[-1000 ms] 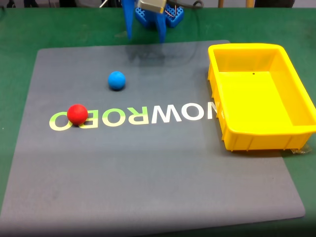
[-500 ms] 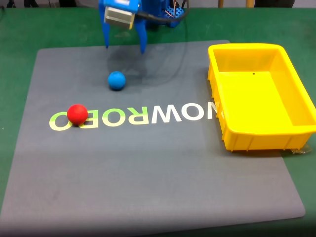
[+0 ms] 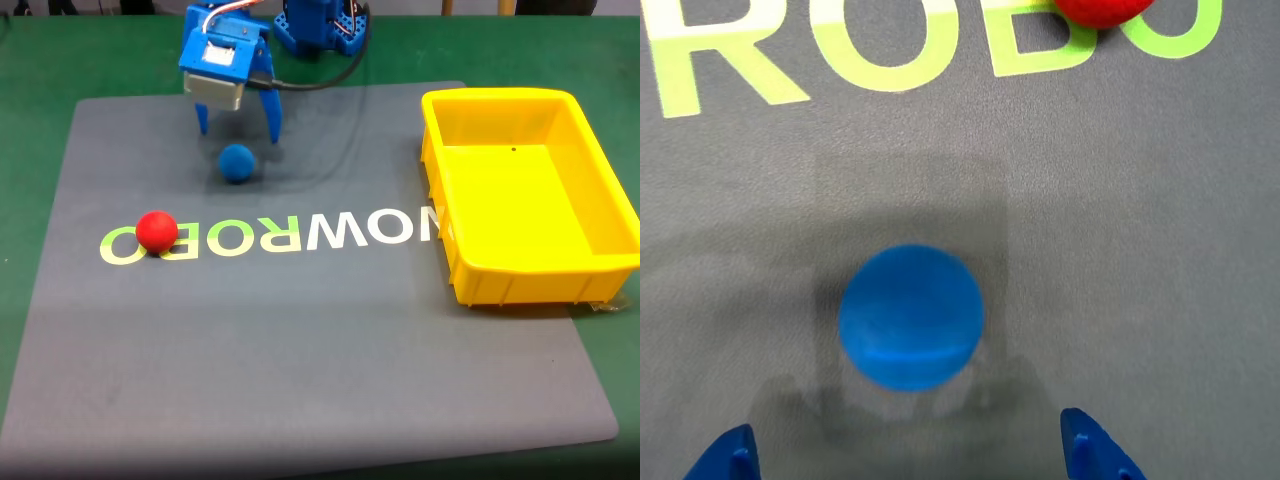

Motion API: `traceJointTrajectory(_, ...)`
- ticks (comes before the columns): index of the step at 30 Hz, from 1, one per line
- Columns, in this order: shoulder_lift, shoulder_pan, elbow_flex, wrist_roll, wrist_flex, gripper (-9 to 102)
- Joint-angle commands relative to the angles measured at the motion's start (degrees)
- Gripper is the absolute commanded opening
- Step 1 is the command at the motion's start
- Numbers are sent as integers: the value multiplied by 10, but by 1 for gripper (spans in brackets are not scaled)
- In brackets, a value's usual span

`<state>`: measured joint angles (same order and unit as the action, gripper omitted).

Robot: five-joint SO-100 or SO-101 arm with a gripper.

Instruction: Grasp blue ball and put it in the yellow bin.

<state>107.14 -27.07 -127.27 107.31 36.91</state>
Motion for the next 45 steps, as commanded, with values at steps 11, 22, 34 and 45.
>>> traceJointTrajectory(11, -119, 9, 124, -23, -33, 34)
traceJointTrajectory(22, -186, 23, 168, -32, -44, 33)
traceJointTrajectory(34, -198, 40, 168, -36, -42, 0)
traceJointTrajectory(45, -181, 39, 168, -43, -43, 0)
